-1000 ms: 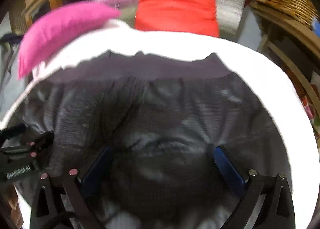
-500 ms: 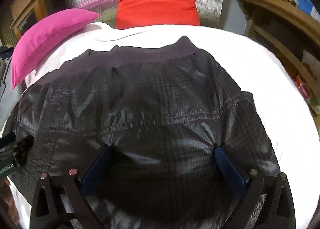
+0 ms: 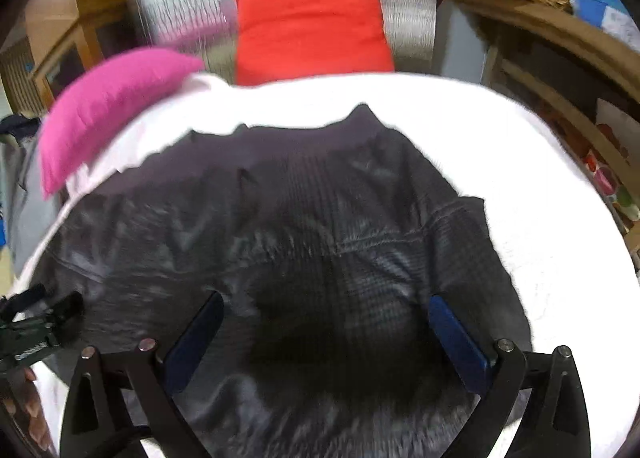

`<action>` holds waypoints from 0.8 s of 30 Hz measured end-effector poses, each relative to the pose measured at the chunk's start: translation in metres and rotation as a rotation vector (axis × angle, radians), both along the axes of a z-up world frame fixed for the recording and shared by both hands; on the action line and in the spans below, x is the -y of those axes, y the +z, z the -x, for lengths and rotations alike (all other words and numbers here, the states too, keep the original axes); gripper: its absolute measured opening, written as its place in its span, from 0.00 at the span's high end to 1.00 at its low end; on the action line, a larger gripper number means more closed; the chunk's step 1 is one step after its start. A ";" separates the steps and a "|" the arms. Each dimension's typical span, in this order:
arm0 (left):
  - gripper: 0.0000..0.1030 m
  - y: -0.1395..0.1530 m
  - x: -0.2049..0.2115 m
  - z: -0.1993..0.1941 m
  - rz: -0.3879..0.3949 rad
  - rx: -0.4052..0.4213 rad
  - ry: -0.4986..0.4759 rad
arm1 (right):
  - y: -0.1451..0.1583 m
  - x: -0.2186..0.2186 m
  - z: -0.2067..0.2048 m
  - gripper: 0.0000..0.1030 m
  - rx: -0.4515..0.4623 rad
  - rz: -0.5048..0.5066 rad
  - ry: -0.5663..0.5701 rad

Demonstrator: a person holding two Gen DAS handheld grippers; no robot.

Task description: Fold large clothes

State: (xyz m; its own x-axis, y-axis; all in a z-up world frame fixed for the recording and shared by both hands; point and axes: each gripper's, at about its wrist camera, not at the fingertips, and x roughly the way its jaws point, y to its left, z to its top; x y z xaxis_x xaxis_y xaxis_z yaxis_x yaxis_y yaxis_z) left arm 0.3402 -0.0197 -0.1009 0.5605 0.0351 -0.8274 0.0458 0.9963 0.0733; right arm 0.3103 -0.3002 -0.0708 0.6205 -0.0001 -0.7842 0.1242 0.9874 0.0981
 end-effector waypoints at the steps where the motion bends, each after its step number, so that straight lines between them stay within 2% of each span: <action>1: 0.08 0.003 -0.003 0.004 0.006 0.005 0.007 | 0.000 -0.002 0.004 0.00 -0.005 0.011 0.007; 7: 0.08 0.011 -0.008 0.024 0.011 0.012 0.009 | -0.026 -0.001 0.018 0.00 -0.068 0.041 0.013; 12: 0.08 -0.002 -0.016 0.028 0.006 -0.034 0.026 | -0.020 -0.001 0.018 0.00 -0.074 0.029 -0.004; 14: 0.08 -0.001 -0.021 0.032 0.025 -0.012 0.038 | -0.015 0.002 0.023 0.00 -0.042 0.016 0.000; 16: 0.08 -0.002 -0.023 0.035 0.035 0.014 0.040 | -0.024 0.002 0.022 0.00 -0.064 0.037 0.018; 18: 0.08 -0.017 -0.021 0.032 0.010 -0.027 0.008 | -0.031 0.002 0.020 0.00 -0.068 0.048 0.040; 19: 0.08 -0.021 -0.020 0.031 -0.009 -0.043 -0.013 | -0.027 0.003 0.020 0.00 -0.065 0.036 0.037; 22: 0.08 -0.005 -0.024 0.031 -0.007 -0.019 -0.070 | -0.010 0.014 0.022 0.00 -0.031 -0.055 0.060; 24: 0.08 0.013 -0.034 0.032 0.015 0.041 -0.094 | 0.010 0.039 0.024 0.00 0.032 -0.094 0.039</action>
